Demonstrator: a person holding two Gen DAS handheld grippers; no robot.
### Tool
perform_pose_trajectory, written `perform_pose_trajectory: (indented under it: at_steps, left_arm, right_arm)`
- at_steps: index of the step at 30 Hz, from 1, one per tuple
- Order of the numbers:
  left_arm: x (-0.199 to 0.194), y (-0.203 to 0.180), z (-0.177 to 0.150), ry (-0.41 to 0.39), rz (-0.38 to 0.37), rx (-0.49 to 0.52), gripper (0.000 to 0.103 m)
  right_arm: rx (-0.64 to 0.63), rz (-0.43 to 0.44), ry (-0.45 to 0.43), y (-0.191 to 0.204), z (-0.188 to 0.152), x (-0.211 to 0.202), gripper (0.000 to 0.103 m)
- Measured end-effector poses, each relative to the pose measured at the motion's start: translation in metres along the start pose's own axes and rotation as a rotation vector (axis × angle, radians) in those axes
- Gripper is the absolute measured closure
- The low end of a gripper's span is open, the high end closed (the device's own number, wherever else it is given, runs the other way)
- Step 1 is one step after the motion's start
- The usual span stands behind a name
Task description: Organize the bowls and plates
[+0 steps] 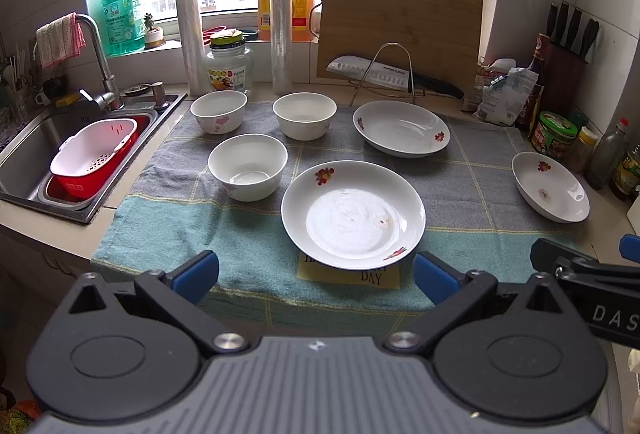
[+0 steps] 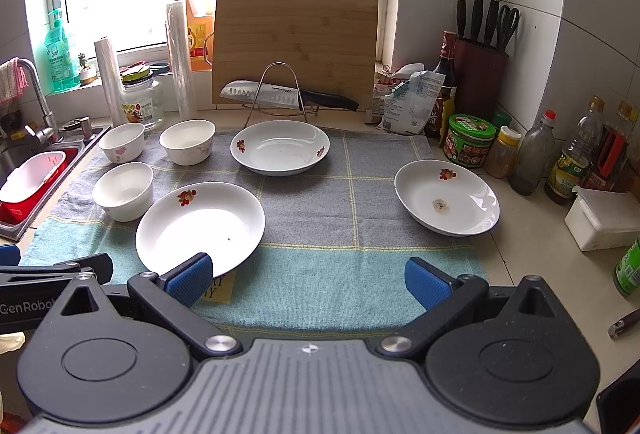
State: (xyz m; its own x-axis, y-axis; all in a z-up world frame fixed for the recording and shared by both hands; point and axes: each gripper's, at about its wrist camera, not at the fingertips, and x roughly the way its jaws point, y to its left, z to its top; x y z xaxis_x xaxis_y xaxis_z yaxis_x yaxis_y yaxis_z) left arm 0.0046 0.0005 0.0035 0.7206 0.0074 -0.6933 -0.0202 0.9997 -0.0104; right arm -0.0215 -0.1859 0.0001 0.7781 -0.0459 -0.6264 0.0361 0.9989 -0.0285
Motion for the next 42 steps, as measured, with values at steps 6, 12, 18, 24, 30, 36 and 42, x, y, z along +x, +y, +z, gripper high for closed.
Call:
perform_pose_trajectory:
  at_steps: [6, 12, 18, 24, 30, 36, 42]
  left_arm:
    - [0.000, 0.000, 0.000, 0.000, 0.000, 0.001, 0.001]
    - [-0.001, 0.001, 0.001, -0.001, 0.000, -0.001, 0.001]
    - [-0.001, 0.001, 0.001, -0.001, 0.001, 0.000, 0.001]
    - [-0.001, 0.001, 0.000, -0.001, 0.000, -0.001, 0.001]
    - [-0.002, 0.001, 0.001, 0.000, -0.001, -0.007, 0.001]
    - [0.000, 0.006, 0.005, -0.003, -0.008, -0.024, 0.001]
    - [0.007, 0.010, 0.011, -0.006, -0.011, -0.045, 0.001]
  right_arm:
    - [0.000, 0.000, -0.001, 0.000, 0.000, 0.000, 0.000]
    - [-0.001, 0.001, -0.001, -0.001, 0.001, 0.000, 0.000]
    - [0.000, -0.001, -0.003, 0.000, 0.001, 0.000, 0.000]
    - [-0.001, -0.002, -0.003, 0.000, 0.000, -0.001, 0.000]
    - [-0.001, 0.000, -0.003, 0.000, 0.002, 0.000, 0.000]
    - [-0.004, 0.001, -0.006, 0.001, 0.003, 0.003, 0.000]
    - [-0.004, 0.014, -0.020, 0.000, 0.006, 0.009, 0.000]
